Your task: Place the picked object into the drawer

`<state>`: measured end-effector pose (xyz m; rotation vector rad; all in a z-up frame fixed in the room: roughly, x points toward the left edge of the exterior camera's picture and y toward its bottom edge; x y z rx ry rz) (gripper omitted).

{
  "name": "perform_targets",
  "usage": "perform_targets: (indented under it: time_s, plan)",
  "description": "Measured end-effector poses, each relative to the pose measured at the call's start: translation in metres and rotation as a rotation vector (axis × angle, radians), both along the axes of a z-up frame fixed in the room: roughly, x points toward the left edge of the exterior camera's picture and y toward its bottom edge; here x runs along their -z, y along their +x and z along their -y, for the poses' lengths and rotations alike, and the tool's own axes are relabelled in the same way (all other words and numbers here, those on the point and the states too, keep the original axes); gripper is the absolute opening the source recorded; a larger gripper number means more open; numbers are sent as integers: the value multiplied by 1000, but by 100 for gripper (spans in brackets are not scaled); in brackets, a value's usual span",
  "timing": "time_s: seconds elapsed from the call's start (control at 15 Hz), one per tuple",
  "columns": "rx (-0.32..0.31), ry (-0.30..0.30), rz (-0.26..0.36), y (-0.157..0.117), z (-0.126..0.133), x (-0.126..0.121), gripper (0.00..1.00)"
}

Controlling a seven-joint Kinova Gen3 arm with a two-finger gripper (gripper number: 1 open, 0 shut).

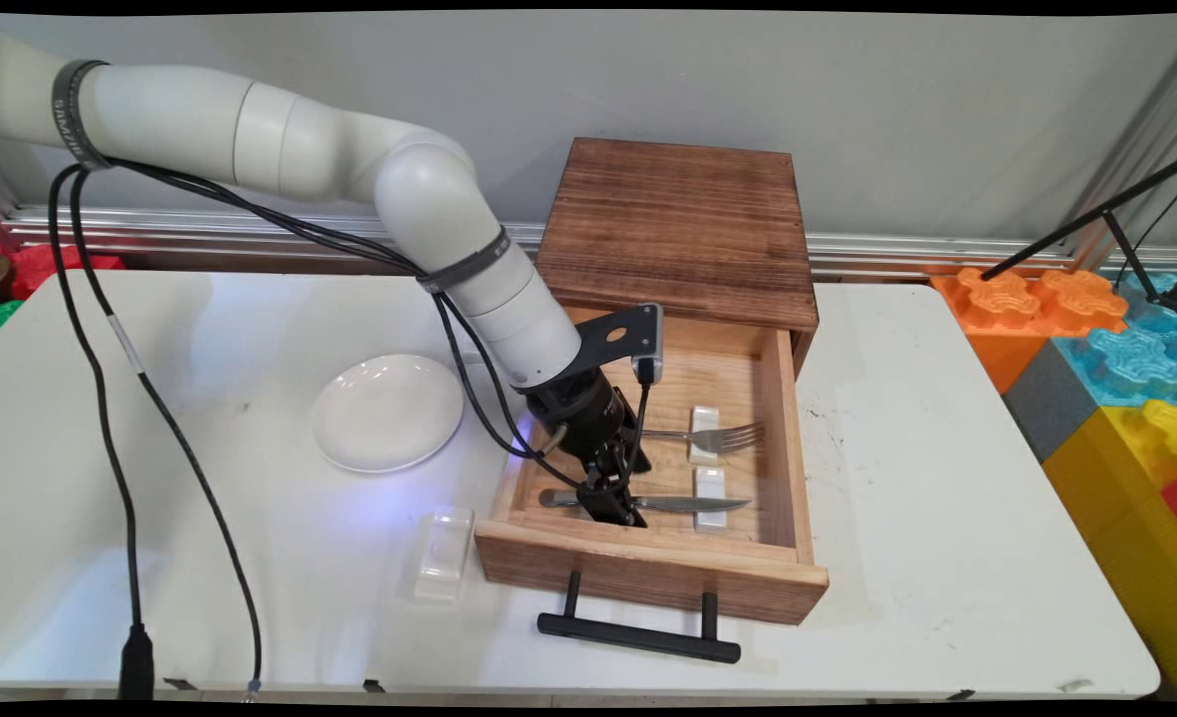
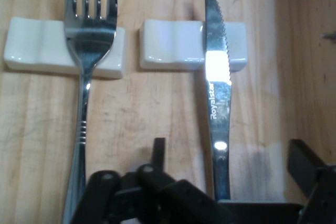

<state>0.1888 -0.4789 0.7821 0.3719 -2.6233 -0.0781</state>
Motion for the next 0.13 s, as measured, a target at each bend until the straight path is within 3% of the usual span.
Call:
perform_targets:
  time_s: [0.13]
  plan:
    - [-5, 5, -4, 0, 0, -3, 100]
